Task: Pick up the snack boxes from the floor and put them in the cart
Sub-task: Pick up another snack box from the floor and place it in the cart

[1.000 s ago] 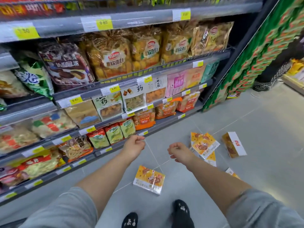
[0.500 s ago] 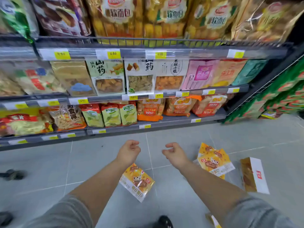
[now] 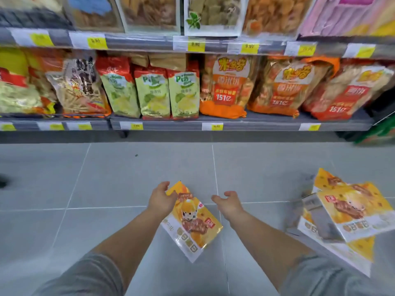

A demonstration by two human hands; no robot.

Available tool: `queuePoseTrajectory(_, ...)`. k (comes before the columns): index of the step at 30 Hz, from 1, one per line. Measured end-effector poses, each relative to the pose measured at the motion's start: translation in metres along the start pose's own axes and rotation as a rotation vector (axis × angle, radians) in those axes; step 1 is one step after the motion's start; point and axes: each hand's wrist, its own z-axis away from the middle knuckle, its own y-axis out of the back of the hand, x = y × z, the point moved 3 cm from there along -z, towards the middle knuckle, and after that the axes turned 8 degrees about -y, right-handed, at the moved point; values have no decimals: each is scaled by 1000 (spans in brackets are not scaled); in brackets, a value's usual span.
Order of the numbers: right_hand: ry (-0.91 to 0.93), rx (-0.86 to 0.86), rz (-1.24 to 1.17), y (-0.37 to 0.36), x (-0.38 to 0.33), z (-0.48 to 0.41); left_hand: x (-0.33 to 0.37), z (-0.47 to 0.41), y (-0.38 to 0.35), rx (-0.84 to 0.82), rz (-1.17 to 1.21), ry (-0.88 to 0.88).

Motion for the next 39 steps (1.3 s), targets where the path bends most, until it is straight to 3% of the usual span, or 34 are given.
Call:
queuePoseTrajectory(9, -279, -19, -76, -31, 82, -61, -90, -36, -31, -22, -387, 10)
queuePoseTrajectory(12, -395, -131, -140, -38, 106, -60, -106, -40, -33, -30, -483, 100)
queuePoseTrajectory(15, -420, -228, -179, -52, 118, -63, -114, -33, -36, -82, -327, 284)
queuePoseTrajectory(21, -265, -201, -126, -45, 95, -72, -131, -20, -48, -29, 228, 508)
queuePoseTrajectory(28, -61, -215, -135, -12, 6, -5, -46, 18, 22, 106, 454, 451)
queuePoseTrajectory(39, 228, -150, -128, 77, -178, 239, 178, 152, 218, 280, 649, 317)
